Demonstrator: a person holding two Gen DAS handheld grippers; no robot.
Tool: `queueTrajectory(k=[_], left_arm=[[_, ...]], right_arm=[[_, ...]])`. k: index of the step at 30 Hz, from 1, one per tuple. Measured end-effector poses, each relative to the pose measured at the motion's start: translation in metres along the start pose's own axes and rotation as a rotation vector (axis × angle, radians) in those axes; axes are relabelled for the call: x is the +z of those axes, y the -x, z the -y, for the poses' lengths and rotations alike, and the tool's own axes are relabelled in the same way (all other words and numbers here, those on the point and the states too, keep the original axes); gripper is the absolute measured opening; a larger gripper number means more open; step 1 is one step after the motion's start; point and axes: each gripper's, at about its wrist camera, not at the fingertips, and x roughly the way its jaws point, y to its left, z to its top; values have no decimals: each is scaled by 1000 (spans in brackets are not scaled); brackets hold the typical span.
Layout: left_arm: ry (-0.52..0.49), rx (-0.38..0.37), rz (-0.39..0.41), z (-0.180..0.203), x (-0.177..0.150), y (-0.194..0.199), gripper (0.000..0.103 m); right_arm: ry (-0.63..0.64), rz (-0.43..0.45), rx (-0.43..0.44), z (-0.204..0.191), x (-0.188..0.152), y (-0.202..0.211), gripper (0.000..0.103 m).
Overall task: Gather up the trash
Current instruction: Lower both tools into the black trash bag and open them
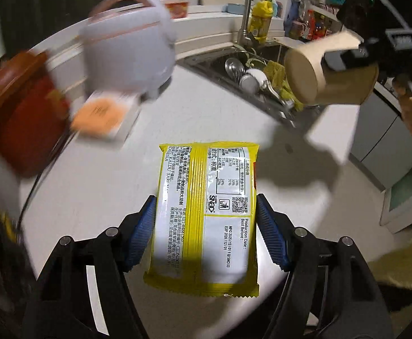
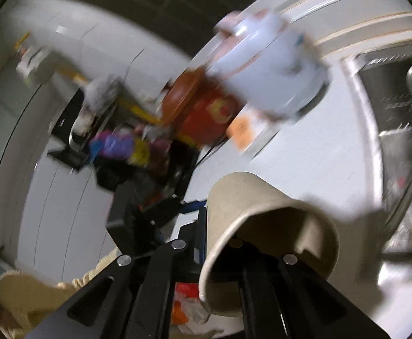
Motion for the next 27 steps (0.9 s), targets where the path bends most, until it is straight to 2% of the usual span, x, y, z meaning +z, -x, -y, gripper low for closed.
queueTrajectory(k=[3,5,9,12,14,18,19,22,23,24,27], left_arm=[[59,-11,-39,3,-66,38,67],[116,-26,-83,4,-112,56,67],[245,-63,-205,5,-197,58,67],[311,-58,-289,5,-250,33,67],[358,-57,-329,4,-277,11,67],[451,-29,-400,-1,-327,-56,67],[485,-2,-434,-1,-338,-82,67],[538,60,-500,-4,-349,-130,68],[545,73,-526,-1,-354,-138,68],[546,90,-547,4,-353,-146,68],[534,137,-552,10,-339,-145,70]], right_arm=[[-7,-47,16,-30,-45,-21,1],[-34,-108,21,-48,-88,-46,1],[-115,-222,-1,-59,-154,-95,1],[-212,-324,-24,-46,-210,-142,1],[-231,-375,-75,-31,-239,-168,1],[-277,-437,-206,28,-286,-227,1],[-298,-441,-220,41,-293,-239,1],[-263,-459,-368,87,-315,-274,18],[-223,-475,-442,98,-318,-284,39],[-180,-483,-518,106,-318,-291,55],[-107,-503,-628,114,-318,-295,62]])
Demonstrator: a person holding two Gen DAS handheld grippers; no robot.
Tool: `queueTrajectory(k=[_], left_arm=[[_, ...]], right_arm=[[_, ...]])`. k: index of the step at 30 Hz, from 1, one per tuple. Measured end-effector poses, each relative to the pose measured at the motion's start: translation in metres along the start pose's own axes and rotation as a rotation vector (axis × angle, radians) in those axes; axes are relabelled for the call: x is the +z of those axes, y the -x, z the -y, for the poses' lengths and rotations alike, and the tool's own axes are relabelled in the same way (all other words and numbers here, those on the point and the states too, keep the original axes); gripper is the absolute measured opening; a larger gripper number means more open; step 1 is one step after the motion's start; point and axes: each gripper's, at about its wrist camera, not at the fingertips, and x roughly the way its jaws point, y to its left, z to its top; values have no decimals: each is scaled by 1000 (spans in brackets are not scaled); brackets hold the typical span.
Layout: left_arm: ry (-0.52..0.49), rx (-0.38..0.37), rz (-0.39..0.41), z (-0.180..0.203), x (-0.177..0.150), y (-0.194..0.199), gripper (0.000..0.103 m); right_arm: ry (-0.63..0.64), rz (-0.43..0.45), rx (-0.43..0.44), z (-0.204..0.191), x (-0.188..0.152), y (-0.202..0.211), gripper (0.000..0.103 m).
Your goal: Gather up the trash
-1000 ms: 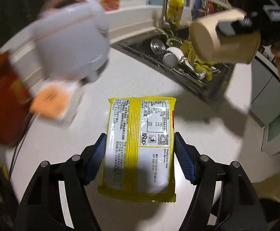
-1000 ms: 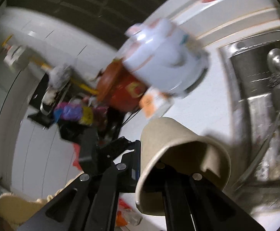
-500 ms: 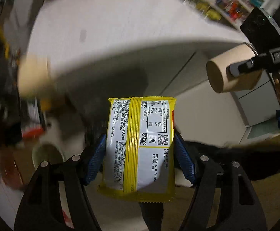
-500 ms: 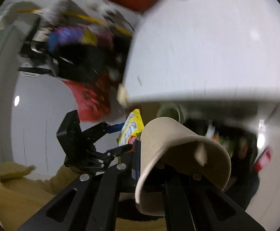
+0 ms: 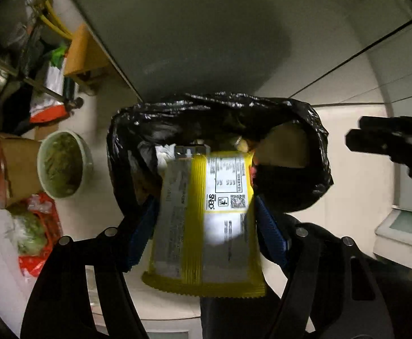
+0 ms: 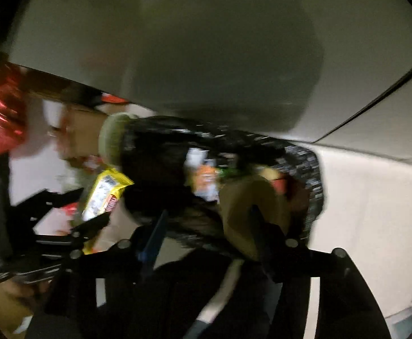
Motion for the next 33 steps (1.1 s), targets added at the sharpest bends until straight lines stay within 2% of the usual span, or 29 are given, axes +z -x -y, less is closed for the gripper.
queueTrajectory(k=[3,6,8,10,11,12,13,15,18,21,23,26,33], left_arm=[[28,-29,47,5,2,27,70],[43,-45,84,11,4,65,70],[34,-31,170,18,3,116,70],[31,5,274,22,5,165,71],[36,32,334,24,6,192,74],[41,59,380,27,8,212,86],[60,116,476,28,11,247,91],[98,174,603,29,18,294,91],[141,188,727,30,32,345,91],[168,227,870,37,44,392,91],[180,246,902,42,48,409,91],[175,201,941,45,51,431,91],[204,210,952,42,56,444,91]], right_arm=[[18,18,-21,2,-1,16,69],[33,47,-9,0,-4,54,71],[63,84,-2,-9,-8,85,71],[110,139,-8,-18,-14,124,77],[137,184,-8,-27,-18,150,80],[164,248,0,-36,-21,179,82],[183,296,8,-42,-23,199,86],[231,472,-5,-60,-27,259,98],[260,706,-51,-82,-26,326,97],[230,857,-60,-94,-18,375,97],[213,942,-46,-100,-14,399,98],[170,1062,-136,-108,-12,425,98],[141,1108,-173,-113,-16,448,98]])
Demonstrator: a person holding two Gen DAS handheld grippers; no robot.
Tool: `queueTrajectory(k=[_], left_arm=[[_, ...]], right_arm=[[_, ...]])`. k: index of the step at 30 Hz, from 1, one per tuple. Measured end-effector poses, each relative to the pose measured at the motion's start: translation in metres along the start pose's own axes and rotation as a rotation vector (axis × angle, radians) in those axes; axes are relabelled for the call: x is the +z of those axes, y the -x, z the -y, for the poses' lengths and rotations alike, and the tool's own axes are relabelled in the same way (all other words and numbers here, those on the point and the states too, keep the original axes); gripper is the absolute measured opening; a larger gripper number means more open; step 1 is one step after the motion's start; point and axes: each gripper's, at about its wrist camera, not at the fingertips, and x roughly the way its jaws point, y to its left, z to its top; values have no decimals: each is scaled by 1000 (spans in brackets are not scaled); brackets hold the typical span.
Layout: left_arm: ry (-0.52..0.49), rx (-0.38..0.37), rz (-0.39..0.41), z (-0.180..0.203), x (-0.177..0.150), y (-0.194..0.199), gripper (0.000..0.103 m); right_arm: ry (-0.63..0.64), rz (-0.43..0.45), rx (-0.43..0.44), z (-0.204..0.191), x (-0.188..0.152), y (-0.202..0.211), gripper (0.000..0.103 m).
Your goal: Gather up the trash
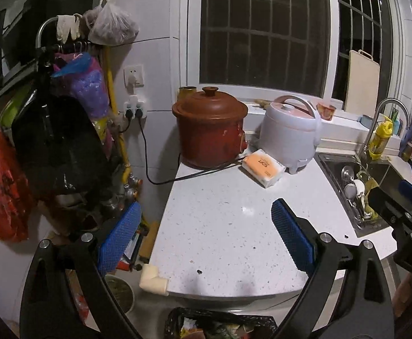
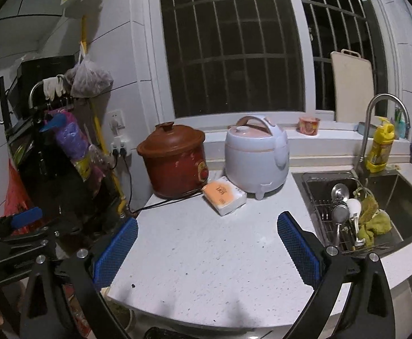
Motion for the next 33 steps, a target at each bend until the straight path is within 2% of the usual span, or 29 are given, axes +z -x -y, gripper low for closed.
queueTrajectory(k=[13,33], left_arm=[[-17,29,13,11,-7,7,91],[15,42,19,6,3,7,91]], right_arm=[[6,-11,-98,-4,-7,3,98],[-31,-27,-109,4,1,1,98]])
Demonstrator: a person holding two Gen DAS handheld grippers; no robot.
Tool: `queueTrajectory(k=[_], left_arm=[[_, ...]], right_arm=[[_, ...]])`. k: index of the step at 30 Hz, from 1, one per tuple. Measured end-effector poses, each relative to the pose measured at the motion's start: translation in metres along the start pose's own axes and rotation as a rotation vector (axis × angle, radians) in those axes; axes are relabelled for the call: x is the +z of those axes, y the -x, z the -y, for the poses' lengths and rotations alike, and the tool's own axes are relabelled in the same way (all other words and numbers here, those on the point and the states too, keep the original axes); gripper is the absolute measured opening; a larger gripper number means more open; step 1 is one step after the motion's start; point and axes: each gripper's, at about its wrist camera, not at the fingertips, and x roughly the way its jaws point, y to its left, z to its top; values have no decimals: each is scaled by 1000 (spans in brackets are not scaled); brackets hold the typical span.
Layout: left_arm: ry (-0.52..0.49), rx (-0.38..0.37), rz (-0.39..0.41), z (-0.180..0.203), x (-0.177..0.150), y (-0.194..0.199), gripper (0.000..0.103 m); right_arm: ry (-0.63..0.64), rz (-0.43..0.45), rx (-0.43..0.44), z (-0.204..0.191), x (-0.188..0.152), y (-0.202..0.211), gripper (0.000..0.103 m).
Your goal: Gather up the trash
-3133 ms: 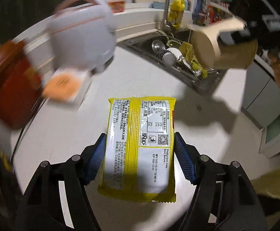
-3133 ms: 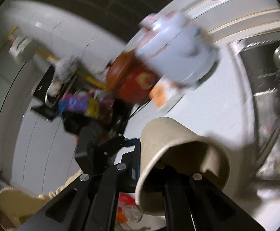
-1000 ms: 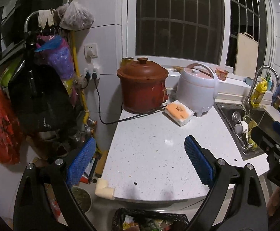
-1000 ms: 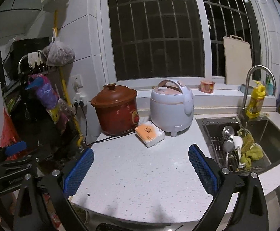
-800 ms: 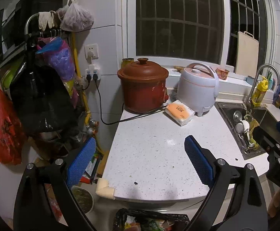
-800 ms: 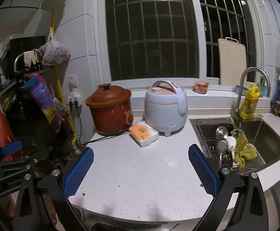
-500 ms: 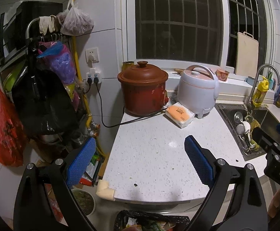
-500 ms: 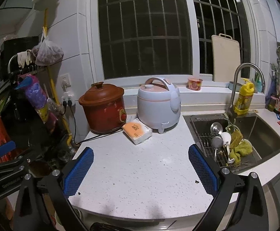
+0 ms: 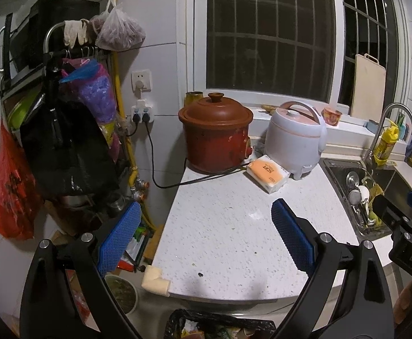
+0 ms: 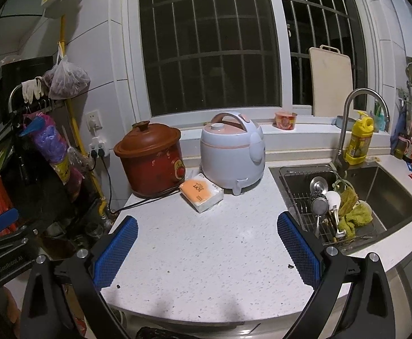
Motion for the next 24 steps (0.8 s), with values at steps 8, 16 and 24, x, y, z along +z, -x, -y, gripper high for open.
queueTrajectory(k=[8,16,24], left_arm=[[5,-6,-7,0,1,-3,91],[1,-13,-11,0,-1,-6,91],[-13,-21,-11,1,-1,-6,91]], right_arm=[[4,-5,-7,-3,1,0,98],[0,-13,-15,-7,-2,2,98],[-5,-18,-12,-7,-2,1,98]])
